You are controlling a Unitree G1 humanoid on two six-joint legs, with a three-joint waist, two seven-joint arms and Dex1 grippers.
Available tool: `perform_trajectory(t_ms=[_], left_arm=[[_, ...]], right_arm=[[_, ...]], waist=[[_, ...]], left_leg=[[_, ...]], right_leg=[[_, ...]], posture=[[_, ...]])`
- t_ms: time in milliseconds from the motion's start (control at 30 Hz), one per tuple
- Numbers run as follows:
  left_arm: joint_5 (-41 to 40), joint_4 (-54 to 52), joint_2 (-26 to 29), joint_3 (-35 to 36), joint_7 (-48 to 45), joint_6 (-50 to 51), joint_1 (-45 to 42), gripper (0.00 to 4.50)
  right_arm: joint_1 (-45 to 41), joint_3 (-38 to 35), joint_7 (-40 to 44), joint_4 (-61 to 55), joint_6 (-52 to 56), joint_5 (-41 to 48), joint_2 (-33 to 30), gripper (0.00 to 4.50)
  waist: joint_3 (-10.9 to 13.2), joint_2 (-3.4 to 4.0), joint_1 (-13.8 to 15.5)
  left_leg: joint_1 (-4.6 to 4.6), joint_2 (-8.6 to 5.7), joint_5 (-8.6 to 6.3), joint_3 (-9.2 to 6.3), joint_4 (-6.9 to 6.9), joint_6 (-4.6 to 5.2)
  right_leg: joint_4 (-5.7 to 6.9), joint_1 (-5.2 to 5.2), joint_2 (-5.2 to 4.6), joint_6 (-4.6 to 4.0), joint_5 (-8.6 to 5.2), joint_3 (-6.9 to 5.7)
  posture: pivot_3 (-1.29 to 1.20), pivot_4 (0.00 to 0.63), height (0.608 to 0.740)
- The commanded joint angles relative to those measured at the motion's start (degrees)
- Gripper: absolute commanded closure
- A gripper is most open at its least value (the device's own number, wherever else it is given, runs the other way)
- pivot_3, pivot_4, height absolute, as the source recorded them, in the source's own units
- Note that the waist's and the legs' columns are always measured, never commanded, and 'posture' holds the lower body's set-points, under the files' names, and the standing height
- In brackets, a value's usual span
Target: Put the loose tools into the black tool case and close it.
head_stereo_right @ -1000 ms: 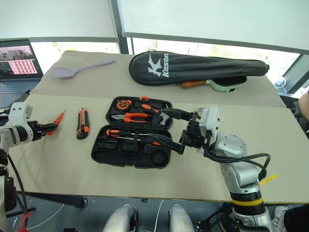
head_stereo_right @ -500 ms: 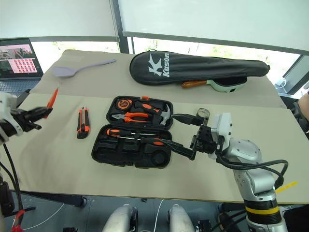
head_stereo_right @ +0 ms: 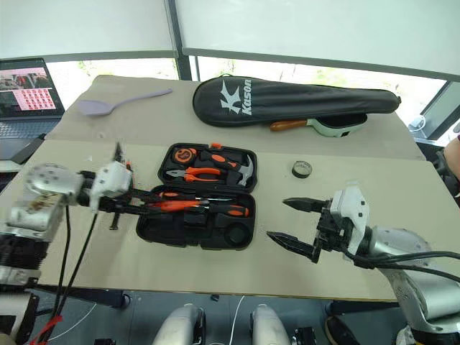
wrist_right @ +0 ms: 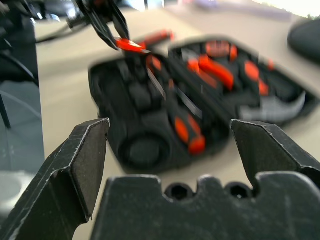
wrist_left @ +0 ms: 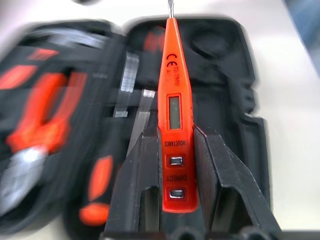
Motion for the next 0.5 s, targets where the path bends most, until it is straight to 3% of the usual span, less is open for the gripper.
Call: perform_trajectory(t_ms=[33, 500], left_arm=[[5.20, 0.04, -0.13, -2.73, 2.06, -1.70, -2.63, 4.06], [11.36, 3.68, 1.36, -5.13, 3.12, -1.07, -5.58, 4.06]], right_arm=[[1.44, -3.30, -0.69, -2.39, 0.65, -0.47, -1.45, 0.00], [5.16, -4.67, 3.15, -2.70, -1.62, 0.49, -0.49, 0.00]], waist=[[0.00, 0.00, -0.11], [0.00, 0.00, -0.13]], left_leg=[[0.00, 0.00, 0.00, 0.00, 0.01, 0.00], [0.01, 0.00, 0.00, -0.06, 0.05, 0.01]], right_leg=[[0.00, 0.00, 0.01, 0.00, 0.00, 0.01], [0.00, 0.03, 0.02, 0.04, 0.00, 0.01]], posture=[[0.00, 0.150, 0.740], [0.00, 0.150, 0.740]])
